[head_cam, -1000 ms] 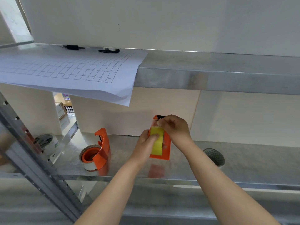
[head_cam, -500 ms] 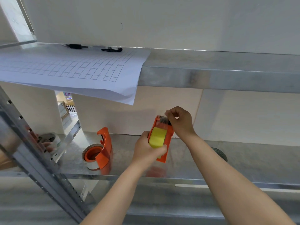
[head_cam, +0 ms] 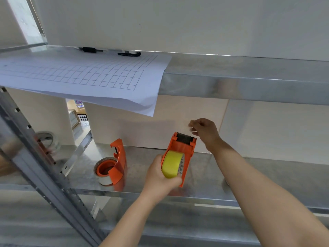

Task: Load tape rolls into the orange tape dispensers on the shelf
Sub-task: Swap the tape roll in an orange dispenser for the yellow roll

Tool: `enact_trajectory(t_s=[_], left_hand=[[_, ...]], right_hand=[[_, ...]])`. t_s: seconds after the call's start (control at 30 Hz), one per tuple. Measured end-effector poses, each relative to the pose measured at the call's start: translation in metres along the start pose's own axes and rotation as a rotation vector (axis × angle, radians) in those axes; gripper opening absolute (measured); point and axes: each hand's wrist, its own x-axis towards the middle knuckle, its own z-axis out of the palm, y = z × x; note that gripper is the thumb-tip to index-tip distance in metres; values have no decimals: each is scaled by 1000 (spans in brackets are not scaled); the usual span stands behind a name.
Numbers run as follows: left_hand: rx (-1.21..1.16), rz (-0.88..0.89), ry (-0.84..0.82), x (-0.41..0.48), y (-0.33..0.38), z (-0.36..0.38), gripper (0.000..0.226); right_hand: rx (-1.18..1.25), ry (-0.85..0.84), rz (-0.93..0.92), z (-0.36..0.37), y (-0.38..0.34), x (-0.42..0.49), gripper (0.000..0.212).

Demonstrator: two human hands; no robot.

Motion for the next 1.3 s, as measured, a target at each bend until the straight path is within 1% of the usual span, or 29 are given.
enact_trajectory(t_s=[0.1,0.2,0.27,0.33,0.4,0.47,0.53,0.6,0.67,0.7,0.8,0.87,0.93,1.0,1.07,1.17,1.3], left_hand=[[-3,31,35,-2,1,3,37],[-28,44,41,-4,6,2,33],[-39,65,21,-3,10,0,32],[-32,83,-2,-2,14,-2,32],[-29,93,-28,-2,15,-2,32],[-44,90,-53,-2,15,-2,31],[-89,71,-57,0,15,-3,31],[-151,51,-35,4,16,-3,31],[-237,36,-5,8,17,-4,29],[-285,26,6,11,18,-5,27],[-415,-11,28,18,17,-10,24],[-537,-73,53,25,13,-12,24],[-724,-137,75,31,13,-8,17],[-901,-182,93,35,12,-3,13],[-1019,-221,103,37,8,3,19],[-1134,-315,126,40,-5,13,21],[-1223,-422,108,39,-24,17,18]], right_hand=[[127,-58,196,3,5,-3,23],[329,-281,470,0,12,-13,24],[425,-404,557,-4,18,-19,24],[489,-451,566,-7,24,-24,25],[538,-448,559,-8,28,-27,21],[558,-450,551,-9,31,-29,23],[555,-451,533,-9,34,-31,27],[583,-419,548,-7,37,-33,26],[647,-341,591,-4,44,-38,20],[670,-306,602,-4,49,-41,21],[789,-231,598,0,61,-55,32],[959,-223,569,6,63,-68,36],[1072,-250,537,13,63,-80,42],[1079,-223,533,21,62,-87,46],[1065,-165,501,28,59,-91,44],[977,-104,431,43,56,-97,31],[854,-90,377,57,59,-104,28]])
